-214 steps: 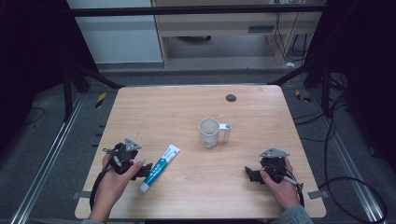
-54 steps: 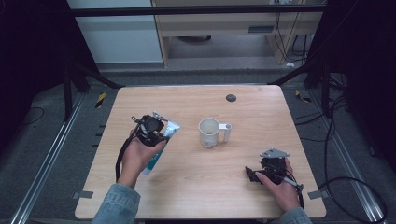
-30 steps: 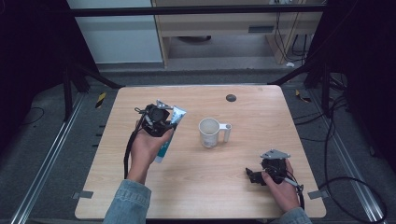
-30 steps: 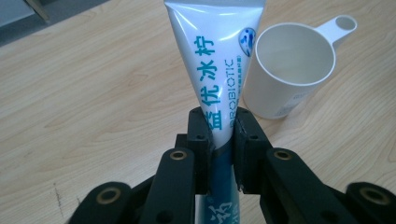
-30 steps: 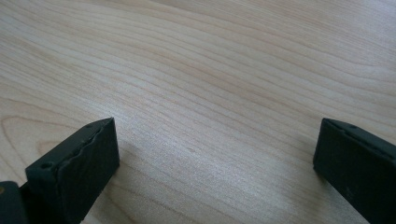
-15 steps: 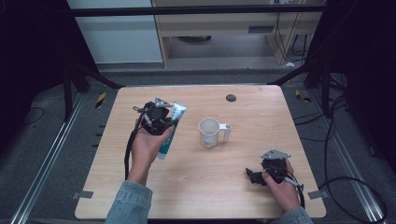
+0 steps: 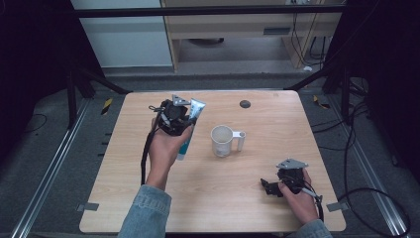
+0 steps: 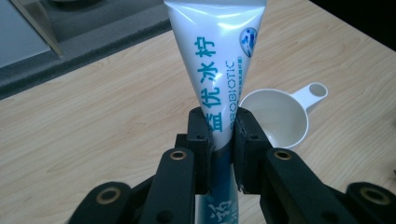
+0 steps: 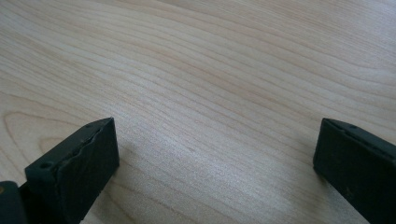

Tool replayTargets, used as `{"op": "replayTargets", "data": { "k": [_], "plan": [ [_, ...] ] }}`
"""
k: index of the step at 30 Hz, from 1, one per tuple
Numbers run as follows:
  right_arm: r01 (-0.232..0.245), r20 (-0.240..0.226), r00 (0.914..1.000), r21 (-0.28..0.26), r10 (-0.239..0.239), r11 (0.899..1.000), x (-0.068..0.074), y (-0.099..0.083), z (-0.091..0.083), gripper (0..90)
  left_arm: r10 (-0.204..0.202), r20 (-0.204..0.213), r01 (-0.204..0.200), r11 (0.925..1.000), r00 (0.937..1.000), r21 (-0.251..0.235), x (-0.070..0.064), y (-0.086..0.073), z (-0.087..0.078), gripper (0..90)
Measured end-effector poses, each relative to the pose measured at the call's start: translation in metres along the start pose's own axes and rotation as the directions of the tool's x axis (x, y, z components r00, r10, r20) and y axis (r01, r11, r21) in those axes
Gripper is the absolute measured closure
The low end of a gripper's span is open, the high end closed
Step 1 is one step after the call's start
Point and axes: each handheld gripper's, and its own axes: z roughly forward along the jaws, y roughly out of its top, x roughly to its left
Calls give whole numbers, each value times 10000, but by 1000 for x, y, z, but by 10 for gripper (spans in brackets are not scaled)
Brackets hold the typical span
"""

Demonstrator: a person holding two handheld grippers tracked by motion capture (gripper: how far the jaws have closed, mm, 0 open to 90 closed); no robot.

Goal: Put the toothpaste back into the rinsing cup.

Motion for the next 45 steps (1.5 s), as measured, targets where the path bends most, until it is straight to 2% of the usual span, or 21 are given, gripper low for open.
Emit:
{"op": "replayTargets", "data": {
  "k": [10, 16, 21, 27, 34, 37, 45],
  "plan": [
    [13, 21, 10000, 19, -14, 10000, 0, 0, 0, 4, 70, -214, -82, 9982, 9997, -590, -20, 11, 2, 784],
    [11, 22, 10000, 16, -11, 10000, 0, 0, 0, 4, 164, -128, -172, 9979, 9998, -625, -29, 13, 7, 784],
    [17, 21, 10000, 15, -17, 10000, 0, 0, 0, 4, 127, -113, -136, 9962, 9999, -859, -36, 15, 9, 784],
    [10, 21, 10000, 14, -10, 10000, 0, 0, 0, 4, 136, -164, -153, 9940, 9998, -1082, -39, 19, 10, 784],
    [99, 18, 9999, 60, -99, 9999, -1, 0, 0, 4, 351, -130, -365, 9912, 9993, -1271, -44, 28, 10, 784],
    [106, 8, 9999, 58, -106, 9999, -1, 0, 0, 4, 280, -138, -297, 9888, 9995, -1464, -47, 32, 11, 784],
    [185, 29, 9998, 33, -185, 9998, -1, 0, 0, 4, 530, -147, -548, 9840, 9985, -1693, -54, 46, 12, 784]
  ]
}}
